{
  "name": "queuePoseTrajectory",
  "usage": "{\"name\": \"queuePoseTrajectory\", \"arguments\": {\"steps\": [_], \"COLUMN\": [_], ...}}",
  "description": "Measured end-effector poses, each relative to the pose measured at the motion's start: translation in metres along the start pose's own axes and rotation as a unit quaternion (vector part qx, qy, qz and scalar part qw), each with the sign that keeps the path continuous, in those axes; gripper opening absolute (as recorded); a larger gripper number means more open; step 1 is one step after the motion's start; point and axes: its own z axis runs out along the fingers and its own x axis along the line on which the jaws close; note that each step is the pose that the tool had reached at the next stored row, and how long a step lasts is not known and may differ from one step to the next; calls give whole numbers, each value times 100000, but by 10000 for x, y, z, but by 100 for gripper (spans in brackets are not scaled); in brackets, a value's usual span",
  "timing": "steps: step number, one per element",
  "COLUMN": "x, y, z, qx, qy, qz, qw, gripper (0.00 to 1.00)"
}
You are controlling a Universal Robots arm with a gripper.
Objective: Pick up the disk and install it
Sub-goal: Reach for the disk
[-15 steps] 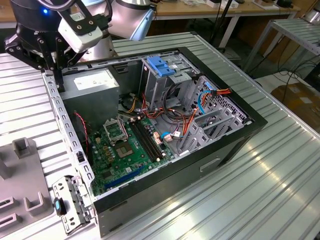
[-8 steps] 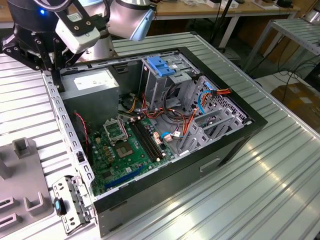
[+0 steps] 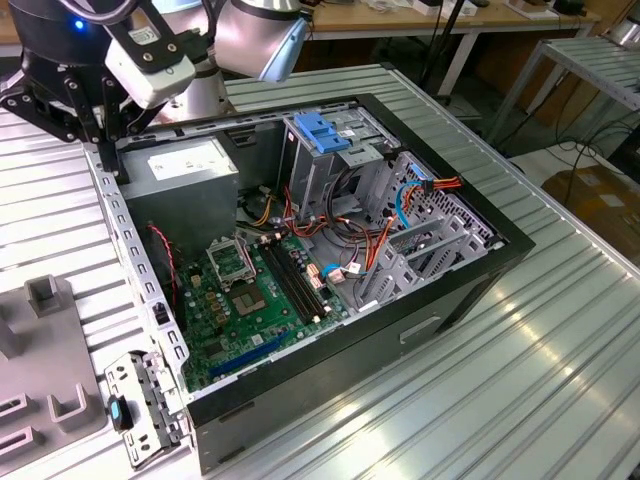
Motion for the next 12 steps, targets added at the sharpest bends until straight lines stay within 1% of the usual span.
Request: {"name": "queuePoseTrajectory", "arguments": {"steps": [12], "x": [87], "y": [-7], "z": [12], "qx": [3], "qy": [76], "qz": [3], "qw": [100000], "gripper": [11]}}
